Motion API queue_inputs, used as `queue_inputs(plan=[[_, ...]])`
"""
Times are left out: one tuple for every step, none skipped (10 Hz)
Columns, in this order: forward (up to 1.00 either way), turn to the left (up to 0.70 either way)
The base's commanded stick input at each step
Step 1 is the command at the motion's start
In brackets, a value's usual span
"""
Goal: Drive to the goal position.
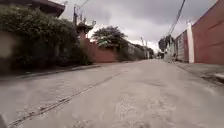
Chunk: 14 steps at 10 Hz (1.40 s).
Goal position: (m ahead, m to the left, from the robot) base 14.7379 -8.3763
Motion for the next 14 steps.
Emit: queue_inputs(plan=[[1.0, 0.0], [1.0, 0.0], [1.0, 0.0], [1.0, 0.0], [1.0, 0.0], [1.0, 0.0], [1.0, 0.0], [1.0, 0.0], [1.0, 0.0], [1.0, 0.0], [1.0, 0.0], [1.0, -0.01], [1.0, -0.3], [1.0, -0.39]])
